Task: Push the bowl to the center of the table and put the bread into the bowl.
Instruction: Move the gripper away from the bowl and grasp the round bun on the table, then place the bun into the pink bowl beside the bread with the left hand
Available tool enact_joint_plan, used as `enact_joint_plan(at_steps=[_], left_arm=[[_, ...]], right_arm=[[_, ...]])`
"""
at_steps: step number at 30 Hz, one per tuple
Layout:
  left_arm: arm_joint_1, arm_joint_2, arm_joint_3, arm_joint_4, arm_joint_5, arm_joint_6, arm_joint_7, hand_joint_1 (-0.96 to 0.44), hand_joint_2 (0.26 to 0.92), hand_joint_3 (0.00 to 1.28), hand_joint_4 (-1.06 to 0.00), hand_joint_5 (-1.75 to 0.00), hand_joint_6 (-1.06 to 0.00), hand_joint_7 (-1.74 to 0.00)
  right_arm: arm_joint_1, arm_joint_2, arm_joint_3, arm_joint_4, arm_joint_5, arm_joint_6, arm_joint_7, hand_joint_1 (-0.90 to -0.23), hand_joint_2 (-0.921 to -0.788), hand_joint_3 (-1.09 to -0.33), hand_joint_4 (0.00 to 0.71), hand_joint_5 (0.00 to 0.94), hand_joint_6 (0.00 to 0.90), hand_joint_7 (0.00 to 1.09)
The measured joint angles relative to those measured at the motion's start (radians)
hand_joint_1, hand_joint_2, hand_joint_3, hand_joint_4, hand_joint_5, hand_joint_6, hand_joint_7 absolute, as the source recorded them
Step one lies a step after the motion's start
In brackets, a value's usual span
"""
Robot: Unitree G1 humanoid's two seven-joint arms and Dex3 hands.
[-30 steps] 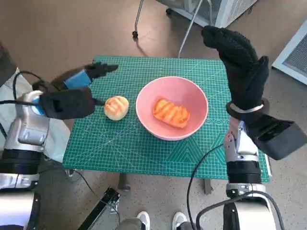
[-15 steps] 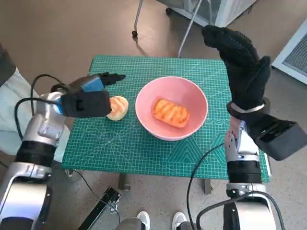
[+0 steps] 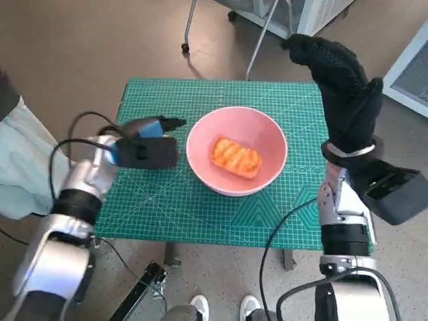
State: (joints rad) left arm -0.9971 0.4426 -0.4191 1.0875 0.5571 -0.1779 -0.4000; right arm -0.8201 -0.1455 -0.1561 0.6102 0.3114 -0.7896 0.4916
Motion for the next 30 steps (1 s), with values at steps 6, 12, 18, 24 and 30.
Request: enact_joint_plan(at_steps=[6, 12, 18, 24, 30], left_arm=[[-0.016, -0.030, -0.040, 0.071, 0.043, 0.010, 0.047, -0.12, 0.891, 0.01, -0.57, -0.11, -0.56, -0.34], [-0.031, -0.033, -0.058, 0.113, 0.068, 0.016, 0.073, -0.18, 0.917, 0.12, -0.65, -0.70, -0.56, -1.15], [-0.046, -0.027, -0.058, 0.137, 0.069, 0.021, 0.073, -0.02, 0.920, 0.10, -0.66, -1.12, -0.58, -1.23], [-0.046, -0.010, -0.054, 0.149, 0.068, 0.021, 0.074, 0.00, 0.920, 0.09, -0.65, -1.16, -0.60, -1.24], [-0.046, 0.015, -0.030, 0.149, 0.053, 0.017, 0.084, 0.00, 0.920, 0.09, -0.65, -1.17, -0.60, -1.22]], right_arm=[[0.000, -0.002, 0.000, -0.007, 0.001, 0.002, 0.006, -0.686, -0.921, -0.743, 0.241, 0.002, -0.001, 0.77], [0.001, -0.005, 0.000, -0.017, 0.005, 0.008, 0.014, -0.684, -0.921, -0.741, 0.240, 0.002, -0.001, 0.77], [0.003, -0.005, 0.000, -0.026, 0.010, 0.018, 0.018, -0.687, -0.921, -0.728, 0.241, 0.002, -0.001, 0.77], [0.003, -0.005, 0.000, -0.026, 0.017, 0.020, 0.019, -0.688, -0.921, -0.724, 0.242, 0.003, -0.001, 0.77], [0.003, -0.004, 0.002, -0.026, 0.016, 0.020, 0.018, -0.687, -0.921, -0.726, 0.244, 0.004, -0.001, 0.77]])
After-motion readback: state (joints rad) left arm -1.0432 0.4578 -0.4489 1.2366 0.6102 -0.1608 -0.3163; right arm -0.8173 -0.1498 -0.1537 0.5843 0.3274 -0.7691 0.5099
